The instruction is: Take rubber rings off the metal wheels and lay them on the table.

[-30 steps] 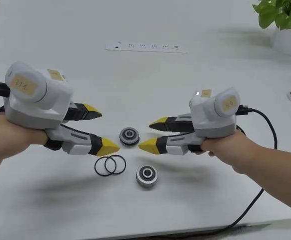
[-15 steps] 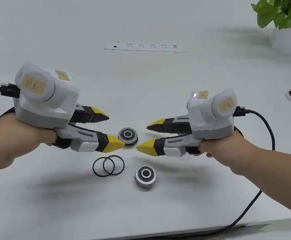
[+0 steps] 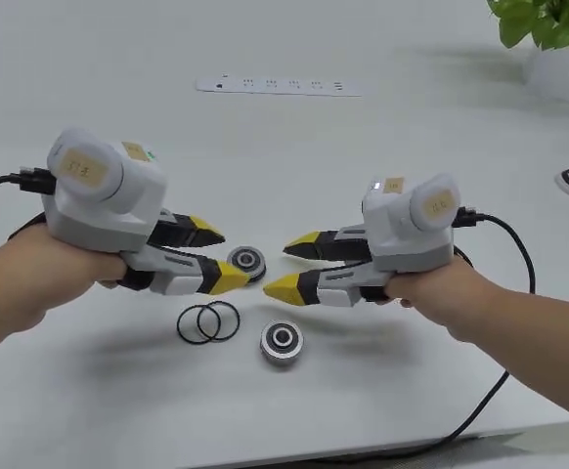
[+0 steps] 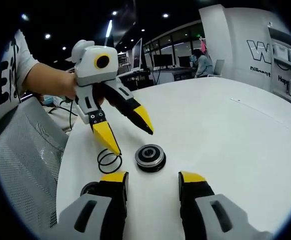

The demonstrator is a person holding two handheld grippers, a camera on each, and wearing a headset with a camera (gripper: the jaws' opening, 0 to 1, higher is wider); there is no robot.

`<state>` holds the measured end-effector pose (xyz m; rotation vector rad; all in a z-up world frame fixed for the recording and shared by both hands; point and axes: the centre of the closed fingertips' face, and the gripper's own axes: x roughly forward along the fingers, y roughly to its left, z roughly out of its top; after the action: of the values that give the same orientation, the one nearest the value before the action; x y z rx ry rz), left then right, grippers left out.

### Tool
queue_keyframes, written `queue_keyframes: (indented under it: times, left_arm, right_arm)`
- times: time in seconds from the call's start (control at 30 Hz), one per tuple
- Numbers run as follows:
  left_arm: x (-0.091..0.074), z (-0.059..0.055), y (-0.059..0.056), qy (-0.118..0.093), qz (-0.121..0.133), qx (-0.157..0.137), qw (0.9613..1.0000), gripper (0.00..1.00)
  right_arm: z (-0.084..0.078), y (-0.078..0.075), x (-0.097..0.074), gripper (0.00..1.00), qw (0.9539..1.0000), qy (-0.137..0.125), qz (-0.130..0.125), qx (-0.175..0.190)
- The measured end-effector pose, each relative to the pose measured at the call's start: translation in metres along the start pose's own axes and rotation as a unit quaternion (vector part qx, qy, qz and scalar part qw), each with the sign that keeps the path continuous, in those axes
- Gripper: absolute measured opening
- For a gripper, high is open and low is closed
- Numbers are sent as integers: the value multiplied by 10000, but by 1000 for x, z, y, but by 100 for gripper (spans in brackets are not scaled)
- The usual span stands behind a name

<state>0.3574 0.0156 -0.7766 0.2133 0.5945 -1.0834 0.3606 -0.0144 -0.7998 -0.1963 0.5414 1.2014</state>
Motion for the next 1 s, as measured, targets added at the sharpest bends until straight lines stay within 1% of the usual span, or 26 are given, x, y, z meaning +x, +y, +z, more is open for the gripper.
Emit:
queue_keyframes:
  times: [0.4,0.63,0.87,0.93,1.0]
  left_arm:
    - [10,-1,2,7,-6,13,10000,28]
    - [15,-4,-1,81,-51,104,9999,25]
    - [17,-2,2,92,53,277,9996,18]
    - [18,-3,2,132,73,387,9991,16]
    - [19,-2,3,147,112,522,9985,15]
  right_arm:
    - [-1,0,0,37,10000,-21,-1,19]
    - [-2,0,1,37,10000,-22,2,28]
    - [-1,0,1,37,10000,-33,6,16]
    - [-1,1,1,37,10000,-31,8,8]
    - [-1,0,2,37,10000,-33,6,10]
